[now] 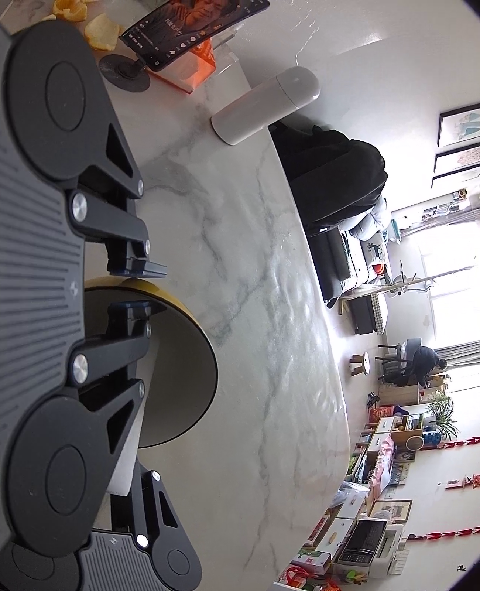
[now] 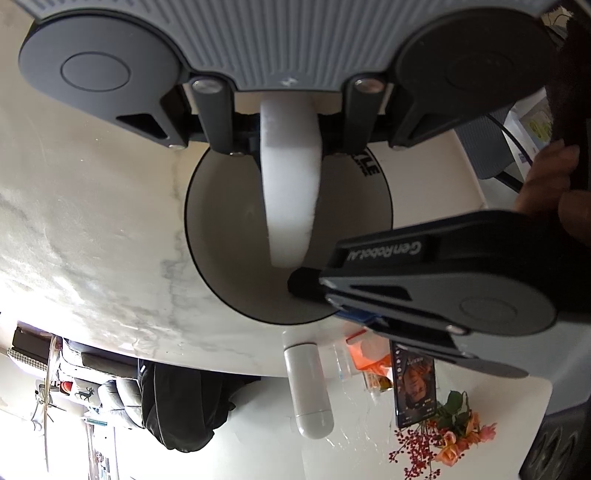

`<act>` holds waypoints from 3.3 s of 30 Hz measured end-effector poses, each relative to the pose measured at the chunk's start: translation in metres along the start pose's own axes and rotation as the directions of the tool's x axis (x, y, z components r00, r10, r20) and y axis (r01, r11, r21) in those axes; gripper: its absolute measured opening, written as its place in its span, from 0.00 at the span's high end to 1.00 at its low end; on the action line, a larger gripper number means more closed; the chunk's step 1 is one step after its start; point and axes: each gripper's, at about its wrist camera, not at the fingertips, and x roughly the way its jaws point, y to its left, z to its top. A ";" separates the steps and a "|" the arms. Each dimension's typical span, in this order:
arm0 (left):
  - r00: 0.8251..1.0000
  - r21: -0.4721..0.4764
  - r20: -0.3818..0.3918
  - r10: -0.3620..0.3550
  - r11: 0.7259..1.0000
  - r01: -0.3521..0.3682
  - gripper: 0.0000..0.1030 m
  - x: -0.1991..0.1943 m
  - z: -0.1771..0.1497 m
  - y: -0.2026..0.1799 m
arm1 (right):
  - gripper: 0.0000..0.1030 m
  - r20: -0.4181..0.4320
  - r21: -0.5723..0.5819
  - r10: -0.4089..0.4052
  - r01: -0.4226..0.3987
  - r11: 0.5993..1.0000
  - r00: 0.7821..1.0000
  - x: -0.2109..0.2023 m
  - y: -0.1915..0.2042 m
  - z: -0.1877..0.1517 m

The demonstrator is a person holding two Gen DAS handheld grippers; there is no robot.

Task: Clean bowl
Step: 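Tilt the bowl with the left gripper while the right gripper scrubs inside, then scrub the bowl bottom with the sponge in the right gripper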

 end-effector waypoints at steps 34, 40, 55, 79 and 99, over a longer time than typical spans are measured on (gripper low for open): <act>0.998 -0.055 -0.038 0.054 0.997 -0.056 0.87 -0.015 -0.030 0.001 | 0.75 0.085 0.009 -0.015 0.014 1.000 0.996 -0.020 0.003 0.004; 0.998 -0.059 -0.039 0.053 0.997 -0.055 0.87 -0.014 -0.031 0.002 | 0.77 0.043 0.022 0.007 -0.008 1.000 0.999 -0.012 0.005 0.003; 0.998 -0.061 -0.035 0.048 0.997 -0.050 0.87 -0.015 -0.033 0.003 | 0.78 0.053 0.012 -0.029 0.028 1.000 0.998 -0.014 0.005 0.005; 0.998 -0.053 -0.036 0.045 0.998 -0.046 0.86 -0.016 -0.031 0.002 | 0.79 0.014 -0.006 -0.014 0.014 1.000 1.000 -0.003 0.007 0.004; 0.998 -0.053 -0.037 0.046 0.997 -0.048 0.87 -0.016 -0.029 0.001 | 0.78 -0.005 -0.029 0.018 -0.019 0.999 1.000 0.002 0.015 0.004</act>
